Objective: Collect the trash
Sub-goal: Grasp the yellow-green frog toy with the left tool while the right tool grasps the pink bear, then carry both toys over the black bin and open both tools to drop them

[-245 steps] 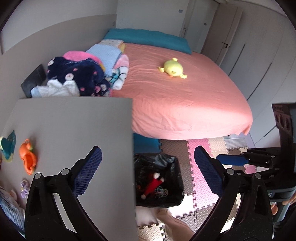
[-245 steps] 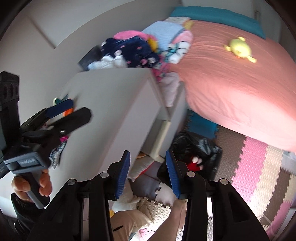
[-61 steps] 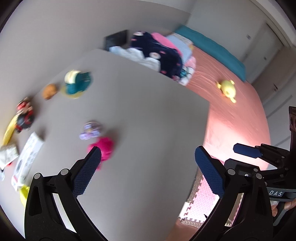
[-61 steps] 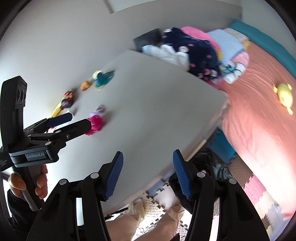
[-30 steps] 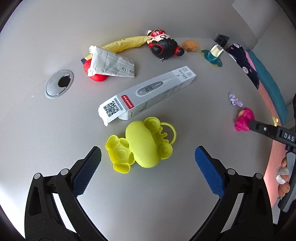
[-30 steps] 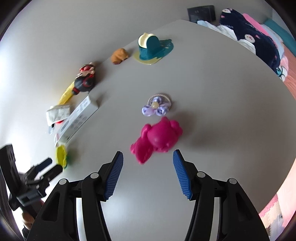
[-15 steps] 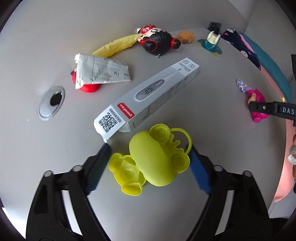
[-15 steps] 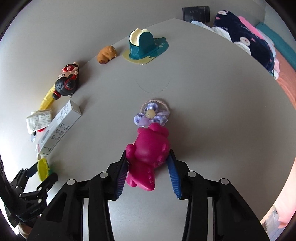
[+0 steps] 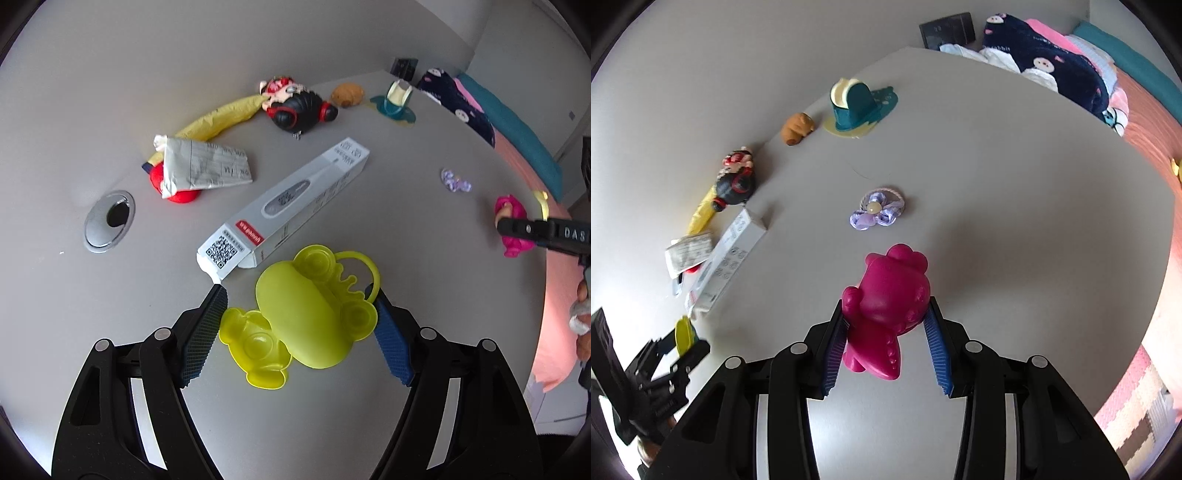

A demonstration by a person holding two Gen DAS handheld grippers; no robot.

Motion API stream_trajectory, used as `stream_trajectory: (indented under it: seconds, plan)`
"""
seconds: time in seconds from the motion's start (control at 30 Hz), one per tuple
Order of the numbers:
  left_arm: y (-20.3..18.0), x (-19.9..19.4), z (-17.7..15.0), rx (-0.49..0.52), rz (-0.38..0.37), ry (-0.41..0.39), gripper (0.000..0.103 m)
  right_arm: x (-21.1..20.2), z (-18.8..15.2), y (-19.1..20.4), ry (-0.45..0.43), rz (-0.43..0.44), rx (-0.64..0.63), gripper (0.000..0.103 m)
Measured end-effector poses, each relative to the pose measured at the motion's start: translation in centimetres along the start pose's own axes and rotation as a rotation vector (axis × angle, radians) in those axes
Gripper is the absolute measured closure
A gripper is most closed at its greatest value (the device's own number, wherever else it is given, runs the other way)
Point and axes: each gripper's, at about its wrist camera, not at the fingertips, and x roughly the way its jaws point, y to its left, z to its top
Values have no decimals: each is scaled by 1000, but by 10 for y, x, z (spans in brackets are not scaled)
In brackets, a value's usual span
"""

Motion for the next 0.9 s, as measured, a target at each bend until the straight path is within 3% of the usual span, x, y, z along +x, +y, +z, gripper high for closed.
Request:
stream_trajectory:
  seconds: [0.37,0.9]
  plan:
    - [-80,-20,21,34,-70,-55,29,-52,-11,-57,-48,58,1,60]
    - [-249,-2,52,318,-250,-28,29,-134,-44,-178,-178,-7,155,60]
